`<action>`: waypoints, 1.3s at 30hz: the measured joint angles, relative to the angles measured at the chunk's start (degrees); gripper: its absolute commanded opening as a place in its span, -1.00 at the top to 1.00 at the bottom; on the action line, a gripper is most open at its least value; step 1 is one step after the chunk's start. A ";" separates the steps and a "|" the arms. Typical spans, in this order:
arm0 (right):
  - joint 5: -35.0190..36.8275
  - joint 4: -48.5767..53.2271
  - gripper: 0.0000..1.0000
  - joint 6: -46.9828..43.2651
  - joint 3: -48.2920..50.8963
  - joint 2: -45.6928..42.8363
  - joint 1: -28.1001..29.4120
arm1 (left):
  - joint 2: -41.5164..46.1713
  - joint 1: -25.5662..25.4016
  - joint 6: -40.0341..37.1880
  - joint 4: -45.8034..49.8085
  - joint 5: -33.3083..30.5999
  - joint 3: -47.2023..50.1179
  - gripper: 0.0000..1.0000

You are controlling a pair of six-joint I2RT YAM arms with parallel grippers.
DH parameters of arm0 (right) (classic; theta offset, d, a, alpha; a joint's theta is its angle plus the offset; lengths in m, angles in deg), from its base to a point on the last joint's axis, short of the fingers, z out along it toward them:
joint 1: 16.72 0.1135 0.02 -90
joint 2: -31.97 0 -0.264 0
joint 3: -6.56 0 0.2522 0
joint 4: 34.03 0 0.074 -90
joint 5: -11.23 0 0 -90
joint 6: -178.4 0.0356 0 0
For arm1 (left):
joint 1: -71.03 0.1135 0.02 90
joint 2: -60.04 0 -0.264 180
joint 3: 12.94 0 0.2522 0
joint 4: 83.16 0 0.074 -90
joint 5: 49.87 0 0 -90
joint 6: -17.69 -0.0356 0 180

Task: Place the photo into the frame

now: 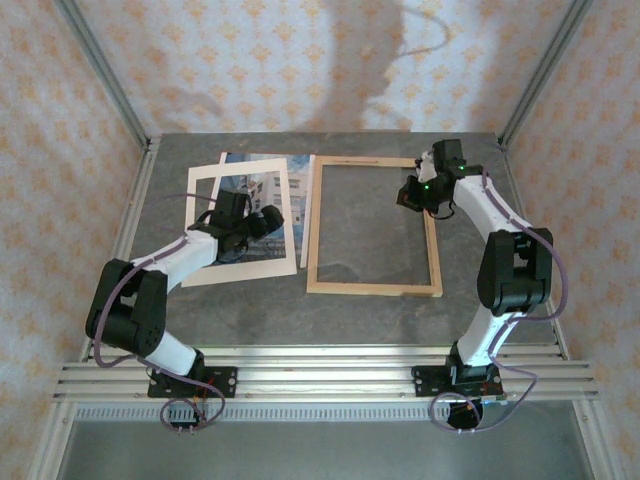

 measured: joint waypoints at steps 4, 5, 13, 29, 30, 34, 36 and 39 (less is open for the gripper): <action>5.01 0.33 1.00 -0.59 1.31 0.00 -0.02 | -1.33 -0.87 0.00 -0.02 0.04 -0.02 -0.99; 5.95 0.31 1.00 -0.59 1.64 0.00 -0.02 | -1.68 -0.96 0.00 -0.02 0.04 -0.09 -0.99; 9.27 0.46 1.00 -1.53 2.38 0.00 -0.02 | -3.89 -2.38 0.00 -0.35 0.46 -1.88 -1.00; 8.72 2.34 1.00 -4.28 1.05 -2.19 -0.02 | -4.42 -2.73 0.02 -0.70 1.31 -2.49 -1.00; 8.48 2.45 1.00 -4.31 0.90 -2.45 -0.02 | -4.46 -2.73 0.02 -0.72 1.33 -2.49 -1.00; 7.10 2.45 1.00 -4.57 0.33 -3.06 -0.02 | -4.74 -2.82 0.02 -0.85 1.51 -2.49 -1.00; 6.56 2.47 1.00 -4.85 0.11 -3.10 0.00 | -4.87 -2.82 0.02 -0.87 1.51 -2.49 -1.00; 6.03 2.62 1.00 -5.11 -0.15 -3.10 -0.02 | -5.14 -2.82 0.13 -0.87 1.51 -2.49 -1.00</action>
